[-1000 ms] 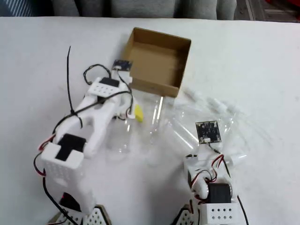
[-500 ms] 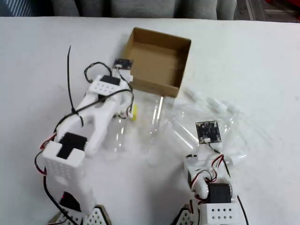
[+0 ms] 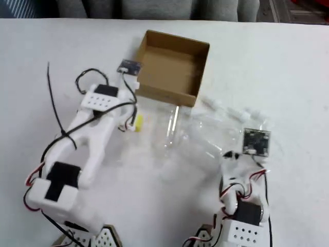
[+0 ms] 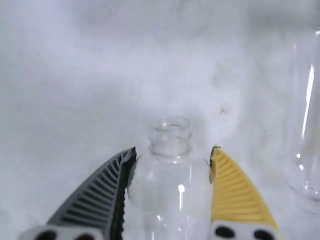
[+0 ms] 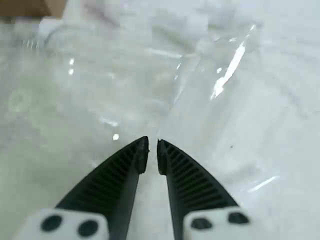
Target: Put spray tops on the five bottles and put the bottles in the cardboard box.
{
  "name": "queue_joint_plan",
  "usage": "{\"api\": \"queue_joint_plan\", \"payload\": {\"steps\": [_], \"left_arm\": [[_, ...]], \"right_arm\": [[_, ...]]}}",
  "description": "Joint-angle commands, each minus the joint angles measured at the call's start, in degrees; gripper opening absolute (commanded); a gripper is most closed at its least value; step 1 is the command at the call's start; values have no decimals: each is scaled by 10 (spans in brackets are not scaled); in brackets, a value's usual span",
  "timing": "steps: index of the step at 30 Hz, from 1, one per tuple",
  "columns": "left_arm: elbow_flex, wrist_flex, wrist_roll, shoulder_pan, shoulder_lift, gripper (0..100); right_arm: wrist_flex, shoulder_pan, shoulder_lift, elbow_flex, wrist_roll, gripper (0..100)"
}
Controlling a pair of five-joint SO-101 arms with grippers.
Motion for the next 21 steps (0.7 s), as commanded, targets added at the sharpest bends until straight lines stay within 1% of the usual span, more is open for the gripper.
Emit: {"api": "queue_joint_plan", "payload": {"steps": [1, 4, 6, 8, 11, 14, 17, 19, 21], "left_arm": [[25, -53, -9, -15, -61, 21], [47, -81, -9, -15, -74, 21], [58, -95, -9, -15, -77, 21], [63, -105, -9, -15, -76, 21], [64, -107, -9, -15, -76, 21], [64, -107, -9, -15, -76, 21], [64, -107, -10, -15, -76, 21], [64, -107, -10, -15, -76, 21], [64, -107, -11, -15, -75, 21]], "right_arm": [[-66, 58, -7, 6, 65, 15], [-73, 110, -7, 3, 162, 15], [-73, 127, -4, 1, 180, 15], [-57, 130, -2, -21, 181, 15], [2, 127, -2, -91, 179, 15], [42, 112, 14, -156, 179, 15], [47, 104, 88, -188, 179, 15], [27, 107, 162, -207, 177, 15], [7, 121, 239, -231, 132, 15]]}}
